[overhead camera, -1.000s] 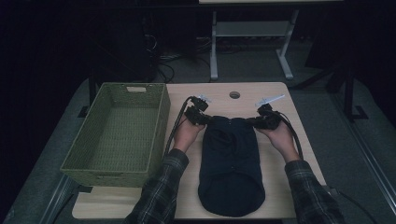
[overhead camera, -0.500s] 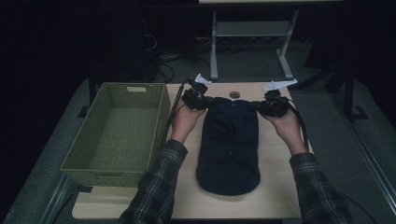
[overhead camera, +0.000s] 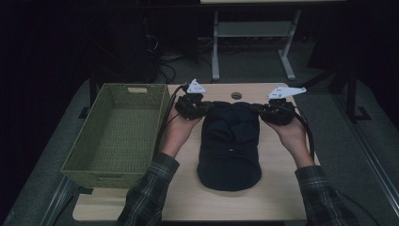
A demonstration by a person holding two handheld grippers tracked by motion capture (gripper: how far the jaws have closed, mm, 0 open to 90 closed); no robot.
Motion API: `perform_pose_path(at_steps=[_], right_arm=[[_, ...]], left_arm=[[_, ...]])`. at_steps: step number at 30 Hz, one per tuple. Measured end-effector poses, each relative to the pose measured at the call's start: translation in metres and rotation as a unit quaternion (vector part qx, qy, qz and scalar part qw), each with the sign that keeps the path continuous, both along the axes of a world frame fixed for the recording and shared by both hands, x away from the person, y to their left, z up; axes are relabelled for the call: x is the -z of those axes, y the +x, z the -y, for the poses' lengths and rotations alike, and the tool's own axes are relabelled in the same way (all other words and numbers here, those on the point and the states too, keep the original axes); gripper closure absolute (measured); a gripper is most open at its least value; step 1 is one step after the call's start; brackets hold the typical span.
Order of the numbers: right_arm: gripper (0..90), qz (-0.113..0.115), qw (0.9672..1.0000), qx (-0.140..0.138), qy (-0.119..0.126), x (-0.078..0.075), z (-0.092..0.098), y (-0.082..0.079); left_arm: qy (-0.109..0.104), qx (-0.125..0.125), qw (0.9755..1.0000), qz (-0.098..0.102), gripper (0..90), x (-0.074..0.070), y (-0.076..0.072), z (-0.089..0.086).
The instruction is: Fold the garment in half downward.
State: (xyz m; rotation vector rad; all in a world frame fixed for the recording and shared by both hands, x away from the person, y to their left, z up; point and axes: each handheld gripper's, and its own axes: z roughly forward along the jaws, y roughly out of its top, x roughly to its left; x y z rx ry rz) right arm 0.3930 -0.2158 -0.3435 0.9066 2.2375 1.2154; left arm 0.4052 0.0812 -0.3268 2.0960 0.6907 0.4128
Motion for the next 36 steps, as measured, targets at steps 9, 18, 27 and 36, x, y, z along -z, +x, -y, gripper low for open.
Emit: perform_pose_path(at_steps=[9,18,27,36], right_arm=[[79.3,-0.008,0.9999,-0.012,-0.003,0.017,-0.004,-0.026],[78.2,-0.020,0.9995,-0.025,0.003,0.030,-0.005,-0.048],[76.9,-0.048,0.9979,-0.043,0.010,0.042,-0.004,-0.062],[75.6,-0.072,0.9957,-0.056,0.010,0.058,-0.002,-0.080]], left_arm=[[0.009,0.015,0.9998,-0.008,79.6,0.017,-0.026,-0.005],[0.008,0.023,0.9994,-0.023,78.7,0.031,-0.046,-0.010],[0.009,0.042,0.9981,-0.044,78.3,0.042,-0.059,-0.016],[0.009,0.065,0.9953,-0.071,77.4,0.053,-0.073,-0.016]])
